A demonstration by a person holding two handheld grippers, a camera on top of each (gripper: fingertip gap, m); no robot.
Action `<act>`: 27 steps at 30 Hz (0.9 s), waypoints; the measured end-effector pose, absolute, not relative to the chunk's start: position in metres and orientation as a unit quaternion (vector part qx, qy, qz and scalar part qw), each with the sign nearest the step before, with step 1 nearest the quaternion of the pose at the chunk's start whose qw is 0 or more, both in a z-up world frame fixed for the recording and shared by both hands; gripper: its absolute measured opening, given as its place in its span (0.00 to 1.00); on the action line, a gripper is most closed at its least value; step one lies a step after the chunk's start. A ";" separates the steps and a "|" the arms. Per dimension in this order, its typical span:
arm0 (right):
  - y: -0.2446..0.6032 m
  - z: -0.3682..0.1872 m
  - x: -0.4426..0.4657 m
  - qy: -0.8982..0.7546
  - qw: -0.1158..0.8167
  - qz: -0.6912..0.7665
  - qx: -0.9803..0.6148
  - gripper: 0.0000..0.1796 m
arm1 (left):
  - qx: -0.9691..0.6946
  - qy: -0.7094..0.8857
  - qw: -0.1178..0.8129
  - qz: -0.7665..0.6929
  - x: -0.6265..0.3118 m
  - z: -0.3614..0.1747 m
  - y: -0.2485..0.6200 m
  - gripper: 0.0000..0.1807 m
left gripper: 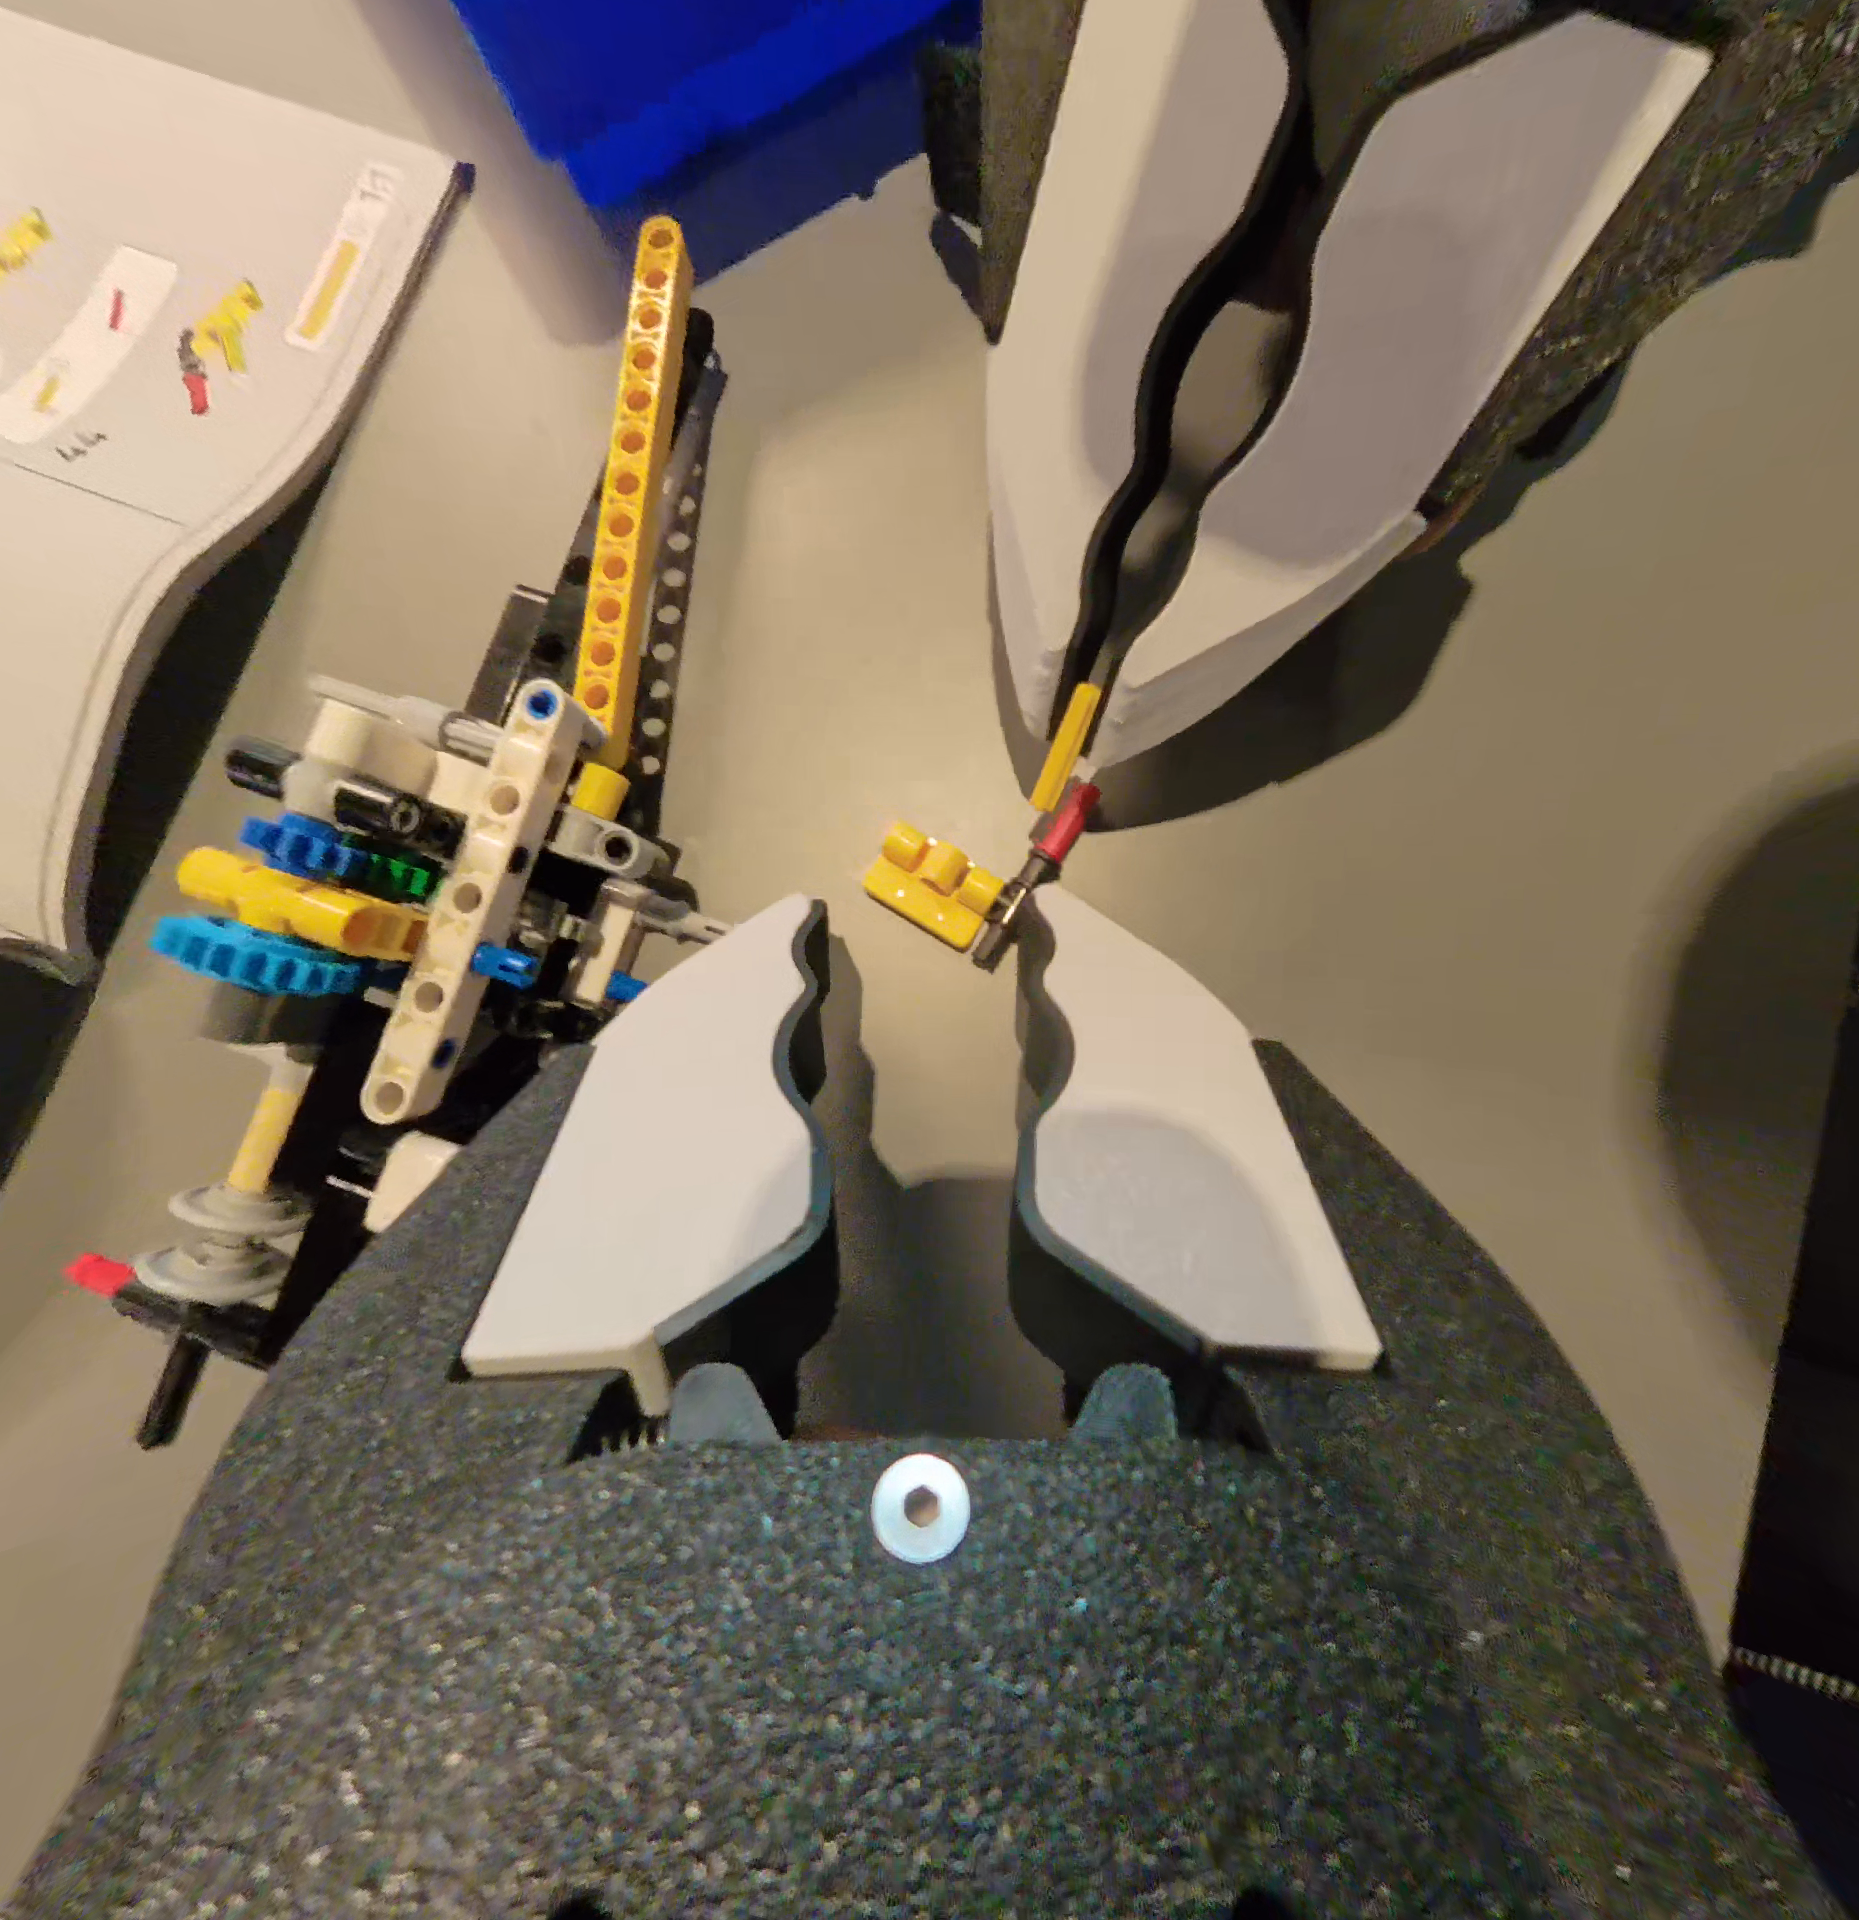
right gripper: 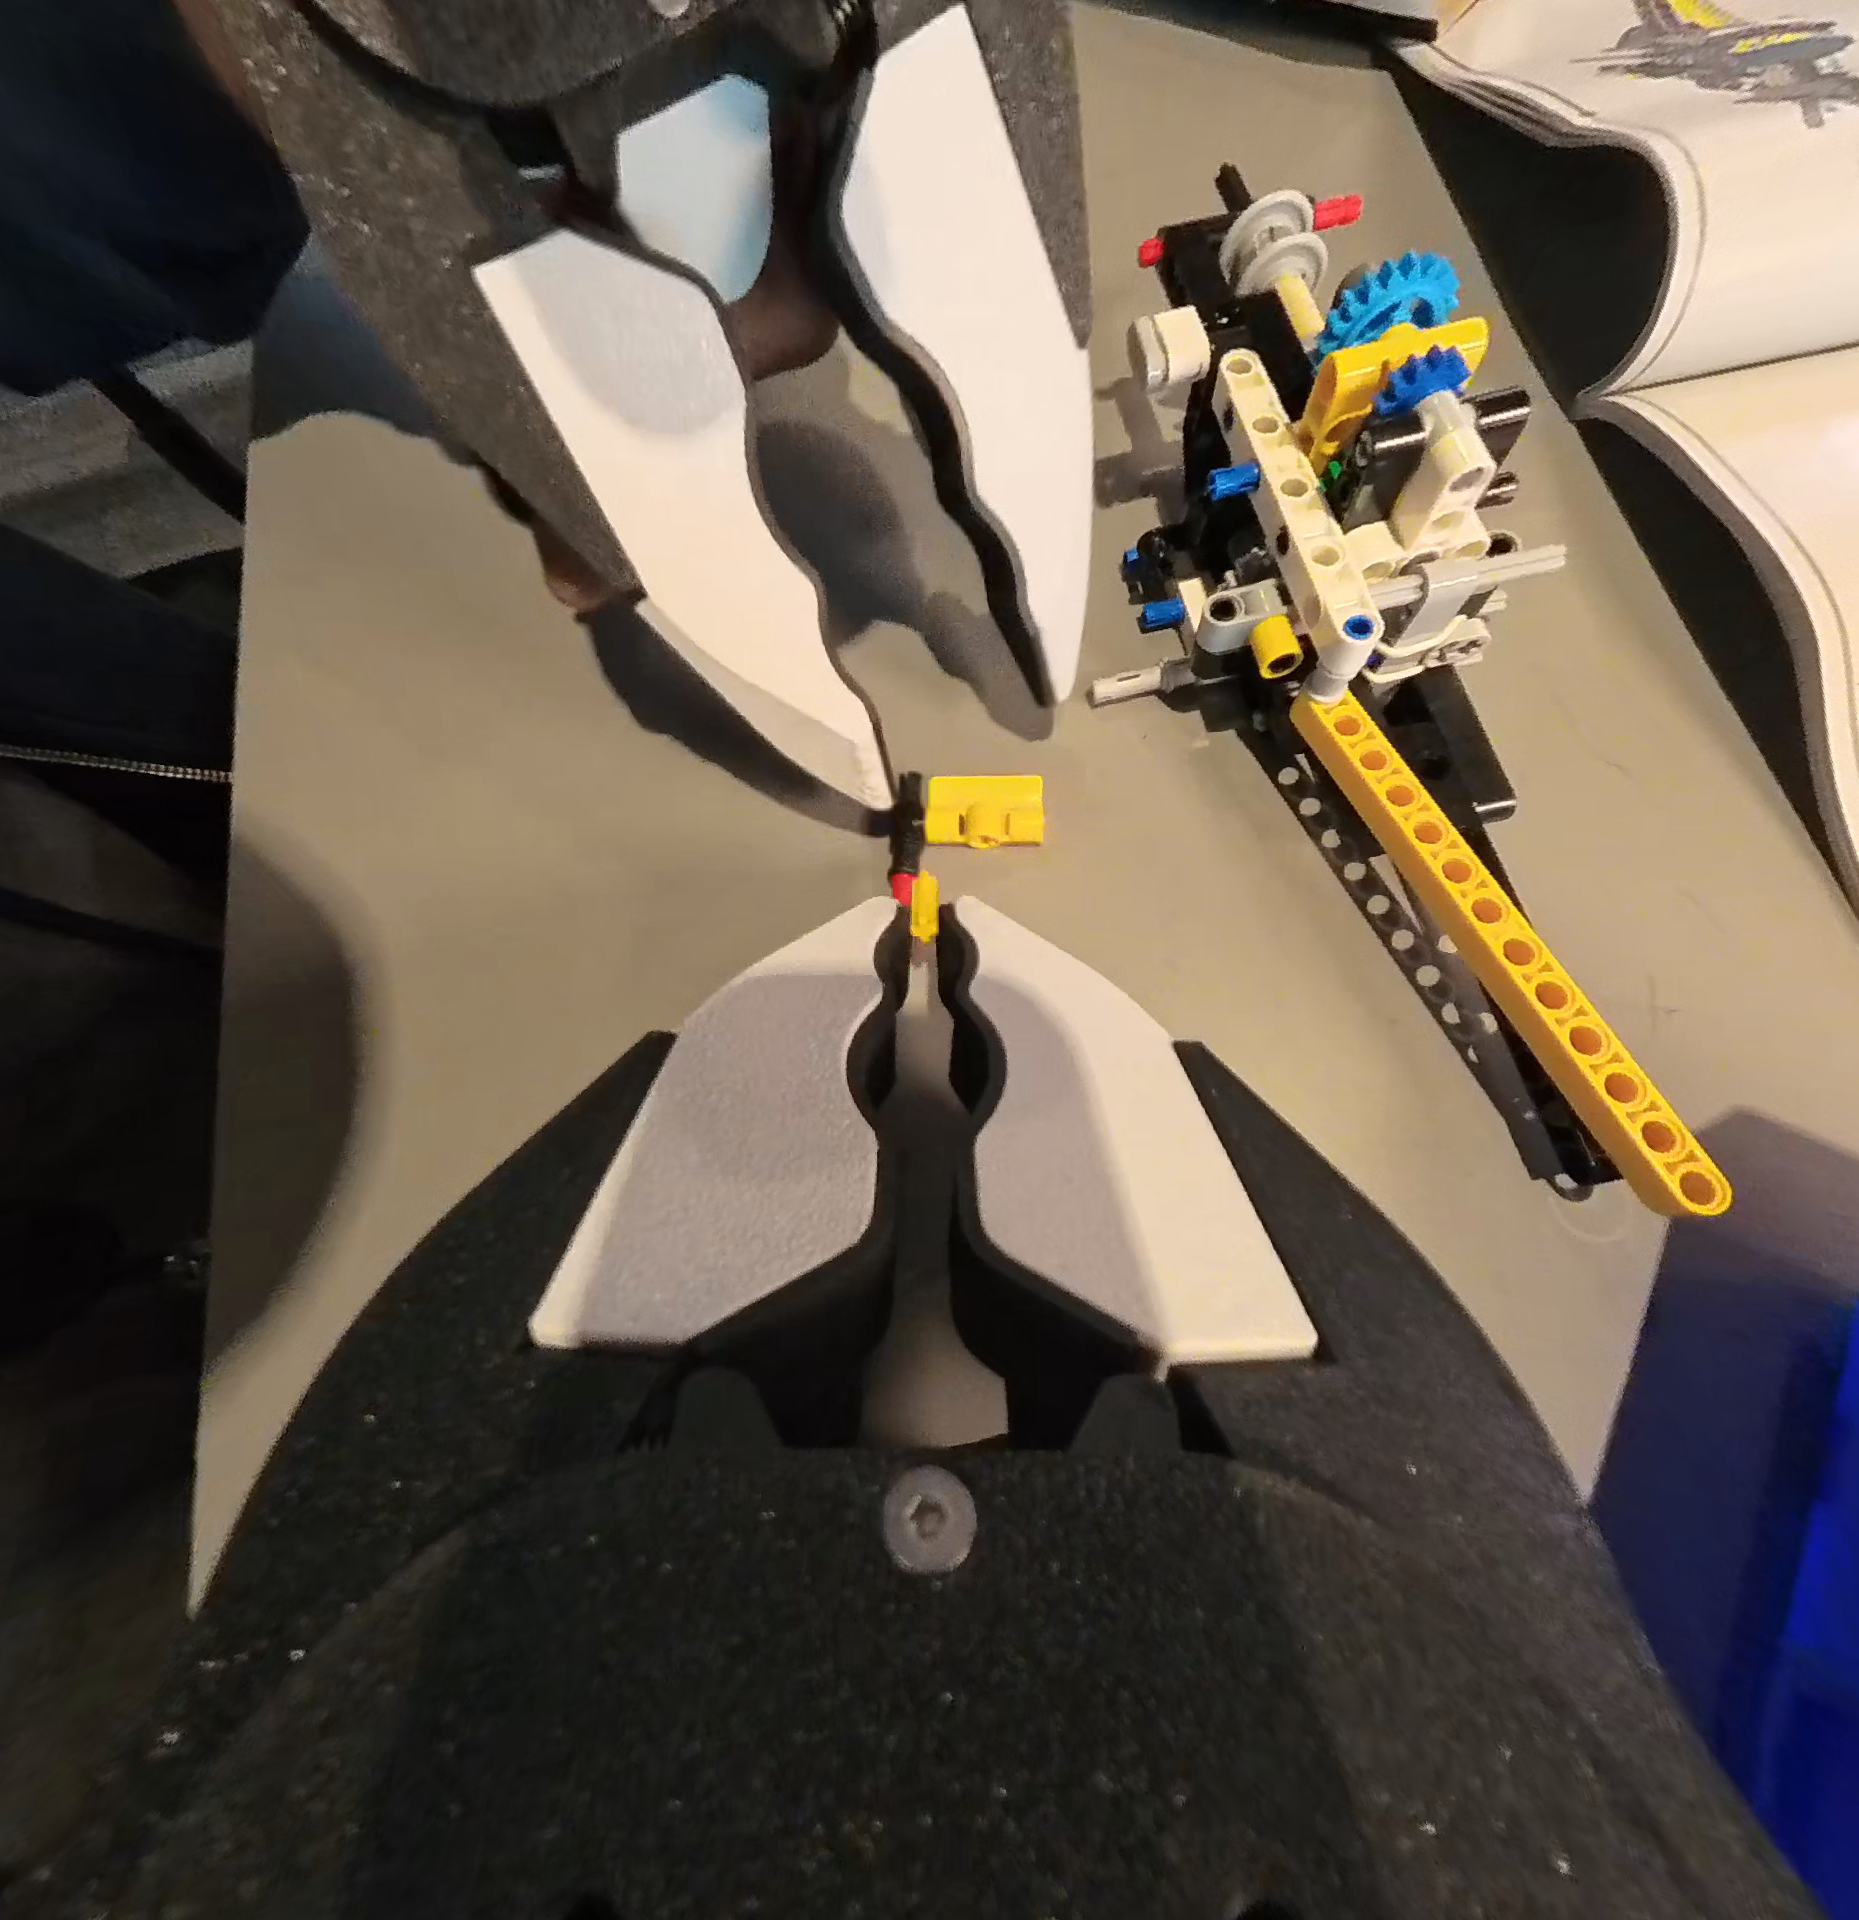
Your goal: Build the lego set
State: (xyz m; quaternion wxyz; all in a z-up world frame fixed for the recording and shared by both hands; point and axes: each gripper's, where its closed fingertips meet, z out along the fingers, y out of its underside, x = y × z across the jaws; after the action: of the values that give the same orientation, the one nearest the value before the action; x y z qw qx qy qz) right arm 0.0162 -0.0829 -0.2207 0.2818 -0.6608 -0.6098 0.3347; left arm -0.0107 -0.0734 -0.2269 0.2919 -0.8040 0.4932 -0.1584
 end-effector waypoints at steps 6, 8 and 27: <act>-0.084 -0.222 0.017 -0.613 0.280 0.334 -0.660 0.03 | -0.773 0.550 0.273 -0.156 -0.005 -0.234 -0.070 0.23; -0.084 -0.222 0.017 -0.613 0.278 0.334 -0.660 0.03 | -0.761 0.571 0.271 -0.149 -0.005 -0.232 -0.069 0.24; -0.086 -0.222 0.017 -0.616 0.273 0.336 -0.658 0.03 | -0.736 0.609 0.236 -0.179 -0.002 -0.233 -0.072 0.20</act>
State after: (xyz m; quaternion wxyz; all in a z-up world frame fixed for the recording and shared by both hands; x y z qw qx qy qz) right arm 0.0171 -0.0856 -0.2225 0.2730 -0.6582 -0.6159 0.3359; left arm -0.0024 -0.0716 -0.2329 0.2360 -0.7361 0.6086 -0.1790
